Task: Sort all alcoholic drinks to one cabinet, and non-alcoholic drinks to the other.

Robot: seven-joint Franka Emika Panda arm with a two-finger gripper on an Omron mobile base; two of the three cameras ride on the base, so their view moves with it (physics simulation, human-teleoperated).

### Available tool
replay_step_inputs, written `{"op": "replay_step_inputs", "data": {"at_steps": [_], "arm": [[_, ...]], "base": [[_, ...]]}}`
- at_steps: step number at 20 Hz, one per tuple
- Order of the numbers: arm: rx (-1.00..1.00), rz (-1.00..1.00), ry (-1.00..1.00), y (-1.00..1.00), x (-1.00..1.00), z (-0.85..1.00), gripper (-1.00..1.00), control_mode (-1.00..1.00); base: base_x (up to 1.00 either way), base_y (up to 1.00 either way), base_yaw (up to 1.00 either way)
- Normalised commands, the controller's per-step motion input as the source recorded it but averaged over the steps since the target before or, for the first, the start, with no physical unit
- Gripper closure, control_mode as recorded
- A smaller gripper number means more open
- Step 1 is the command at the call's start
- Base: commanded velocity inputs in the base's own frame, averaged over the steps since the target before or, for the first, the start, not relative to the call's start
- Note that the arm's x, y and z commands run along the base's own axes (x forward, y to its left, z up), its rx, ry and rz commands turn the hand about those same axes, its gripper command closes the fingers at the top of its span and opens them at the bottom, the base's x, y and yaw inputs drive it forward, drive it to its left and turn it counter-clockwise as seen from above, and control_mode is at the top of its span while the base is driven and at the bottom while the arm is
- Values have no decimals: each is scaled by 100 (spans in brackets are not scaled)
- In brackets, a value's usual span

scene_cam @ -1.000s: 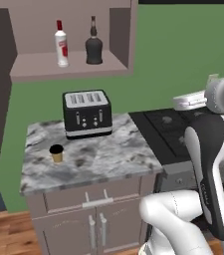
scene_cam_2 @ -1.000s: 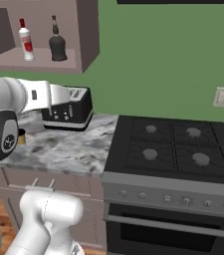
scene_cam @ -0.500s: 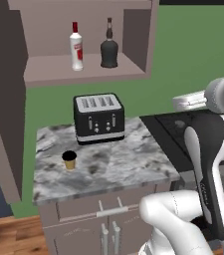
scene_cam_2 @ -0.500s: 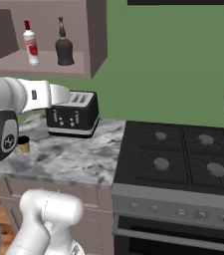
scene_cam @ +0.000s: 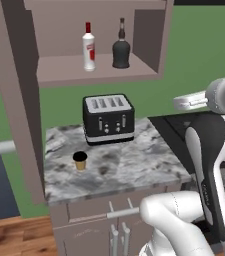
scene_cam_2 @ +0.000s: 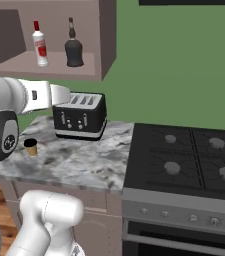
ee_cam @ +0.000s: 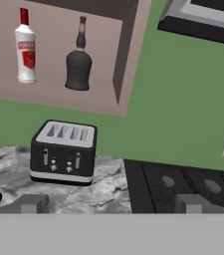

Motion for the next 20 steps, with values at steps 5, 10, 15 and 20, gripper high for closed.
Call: {"op": "replay_step_inputs", "data": {"at_steps": [5,10,15,20], "arm": [[0,0,0,0,0,0,-100,100],[0,0,0,0,0,0,-100,100],[-1,1,5,8,0,-8,-100,-100],[-1,1,0,6,-8,-12,-100,-100]], "base": [[0,27,4],[1,19,3],[0,3,0],[0,0,0]]}}
